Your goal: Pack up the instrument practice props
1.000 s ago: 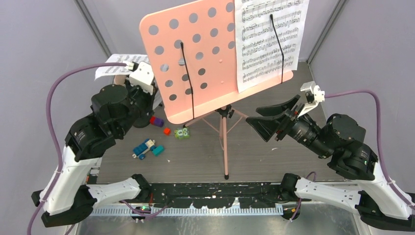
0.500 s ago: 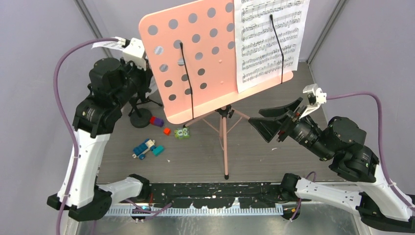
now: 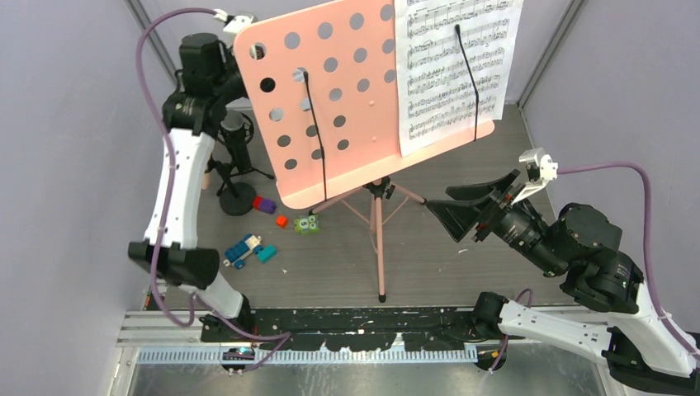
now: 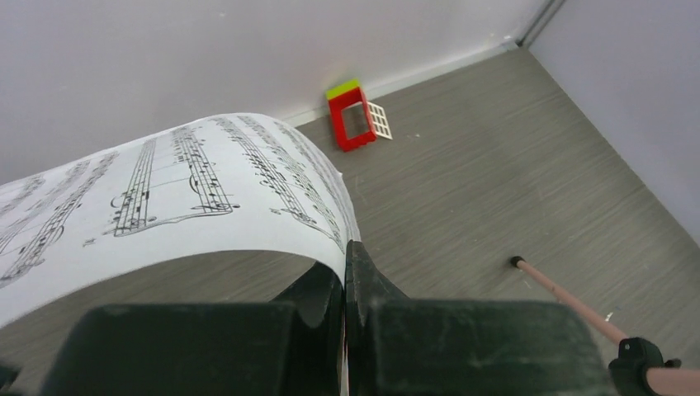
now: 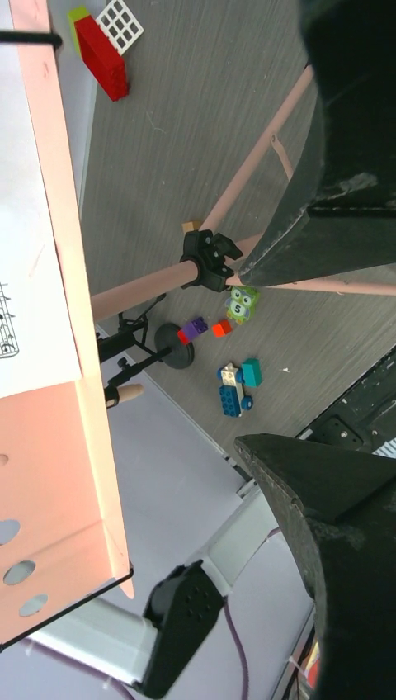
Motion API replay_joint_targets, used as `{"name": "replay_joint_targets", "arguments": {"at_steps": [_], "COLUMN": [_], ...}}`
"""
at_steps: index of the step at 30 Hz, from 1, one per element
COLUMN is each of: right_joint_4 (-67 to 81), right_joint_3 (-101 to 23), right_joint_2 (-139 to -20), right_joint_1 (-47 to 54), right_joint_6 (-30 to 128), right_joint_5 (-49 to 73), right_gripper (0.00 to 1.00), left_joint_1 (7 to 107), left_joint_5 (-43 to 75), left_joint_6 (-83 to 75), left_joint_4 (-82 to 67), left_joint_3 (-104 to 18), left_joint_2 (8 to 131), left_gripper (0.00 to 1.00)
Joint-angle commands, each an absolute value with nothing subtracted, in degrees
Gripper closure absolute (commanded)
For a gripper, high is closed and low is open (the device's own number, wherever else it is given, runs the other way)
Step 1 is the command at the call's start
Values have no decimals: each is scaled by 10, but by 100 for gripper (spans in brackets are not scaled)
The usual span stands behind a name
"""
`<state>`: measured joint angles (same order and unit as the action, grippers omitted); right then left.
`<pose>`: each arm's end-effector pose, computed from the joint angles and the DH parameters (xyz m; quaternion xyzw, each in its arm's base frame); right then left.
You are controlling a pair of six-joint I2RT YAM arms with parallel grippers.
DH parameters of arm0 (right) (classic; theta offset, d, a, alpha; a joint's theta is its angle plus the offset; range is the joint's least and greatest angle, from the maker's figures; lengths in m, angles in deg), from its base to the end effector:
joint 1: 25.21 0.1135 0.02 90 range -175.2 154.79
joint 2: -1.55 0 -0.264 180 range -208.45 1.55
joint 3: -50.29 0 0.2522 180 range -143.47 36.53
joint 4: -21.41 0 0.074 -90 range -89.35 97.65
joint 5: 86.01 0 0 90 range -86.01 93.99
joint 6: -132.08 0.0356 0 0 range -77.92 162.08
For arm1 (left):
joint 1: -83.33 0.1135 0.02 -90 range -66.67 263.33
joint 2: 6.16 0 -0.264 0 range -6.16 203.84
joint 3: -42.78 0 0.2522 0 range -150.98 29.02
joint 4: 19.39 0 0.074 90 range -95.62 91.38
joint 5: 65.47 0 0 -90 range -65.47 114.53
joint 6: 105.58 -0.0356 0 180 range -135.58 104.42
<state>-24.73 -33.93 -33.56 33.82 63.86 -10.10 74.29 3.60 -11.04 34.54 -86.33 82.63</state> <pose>0.0473 0.0620 0.4616 -0.1340 0.6760 0.4022 0.6028 0.3051 -0.0614 0.5154 0.1426 0.7678 -0.2136 0.5869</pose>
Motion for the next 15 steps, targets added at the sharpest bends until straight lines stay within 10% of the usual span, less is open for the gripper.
{"name": "replay_joint_targets", "arguments": {"at_steps": [1,15], "right_joint_4": [-252,-275], "right_joint_3": [-340,-308], "right_joint_2": [-329,-308], "right_joint_1": [338,338], "right_joint_6": [639,638], "right_joint_5": [-133,-197], "right_gripper": [29,27], "left_joint_1": [744,744], "left_joint_5": [-44,-26], "left_joint_6": [-59,158], "left_joint_4": [317,164], "left_joint_3": [-931,-898], "left_joint_2": [919,1110], "left_gripper": [100,100]}}
